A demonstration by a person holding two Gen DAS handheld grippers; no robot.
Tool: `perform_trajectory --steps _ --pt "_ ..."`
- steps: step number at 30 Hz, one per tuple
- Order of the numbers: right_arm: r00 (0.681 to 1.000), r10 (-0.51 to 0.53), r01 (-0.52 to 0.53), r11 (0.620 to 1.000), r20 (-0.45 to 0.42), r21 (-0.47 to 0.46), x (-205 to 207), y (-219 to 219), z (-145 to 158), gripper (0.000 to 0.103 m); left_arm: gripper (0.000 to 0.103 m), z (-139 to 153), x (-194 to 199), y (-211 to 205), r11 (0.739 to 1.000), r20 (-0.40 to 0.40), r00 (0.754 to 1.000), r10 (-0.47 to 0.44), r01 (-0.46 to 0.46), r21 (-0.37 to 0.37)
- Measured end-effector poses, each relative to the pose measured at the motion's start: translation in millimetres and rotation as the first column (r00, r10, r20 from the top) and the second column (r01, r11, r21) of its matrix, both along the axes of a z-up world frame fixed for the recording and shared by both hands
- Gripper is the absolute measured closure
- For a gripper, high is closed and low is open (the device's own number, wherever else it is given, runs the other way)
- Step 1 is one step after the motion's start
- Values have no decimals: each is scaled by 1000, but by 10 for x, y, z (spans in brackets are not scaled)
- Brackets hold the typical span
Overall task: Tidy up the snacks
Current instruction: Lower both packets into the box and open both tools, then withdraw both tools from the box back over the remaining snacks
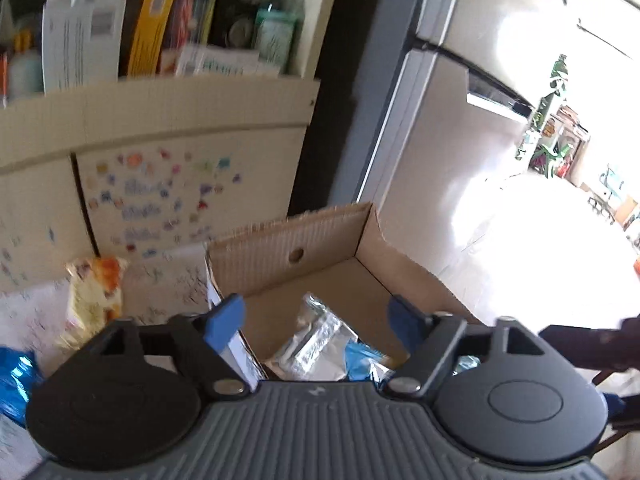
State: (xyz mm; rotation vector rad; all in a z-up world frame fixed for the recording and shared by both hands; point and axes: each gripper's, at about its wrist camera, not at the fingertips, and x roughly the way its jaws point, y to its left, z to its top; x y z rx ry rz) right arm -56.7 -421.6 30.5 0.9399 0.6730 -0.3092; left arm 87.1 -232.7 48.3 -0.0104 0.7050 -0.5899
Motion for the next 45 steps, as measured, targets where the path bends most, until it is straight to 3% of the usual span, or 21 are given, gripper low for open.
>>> perform_trajectory --steps 6,11,17,22,29,37,41,45 --pt "989 141 -140 990 44 -24 45 174 61 14 12 157 -85 370 999 -15 1000 27 -26 43" --pt "946 314 -305 946 74 -111 113 488 126 12 9 58 -237 840 993 -35 994 102 -100 58" --pt "873 487 -468 850 23 -240 154 948 50 12 9 -276 -228 1262 977 -159 964 211 -204 57" --pt "800 599 -582 762 -32 -283 142 1277 -89 12 9 -415 -214 1340 967 -152 958 244 -228 115" --pt "761 645 -632 714 -69 -301 125 1518 -319 14 9 -592 -135 1272 947 -141 946 294 -267 180" --pt "770 631 -623 711 -97 -326 204 1616 -487 14 8 -715 -87 1063 935 -109 952 285 -251 251" --pt "754 643 -640 673 -134 -370 238 1723 -577 14 8 -859 -103 1013 914 -104 955 277 -229 334" --pt "742 653 -651 646 -153 -397 246 1774 -613 14 7 -902 -124 1082 910 -115 953 280 -225 349"
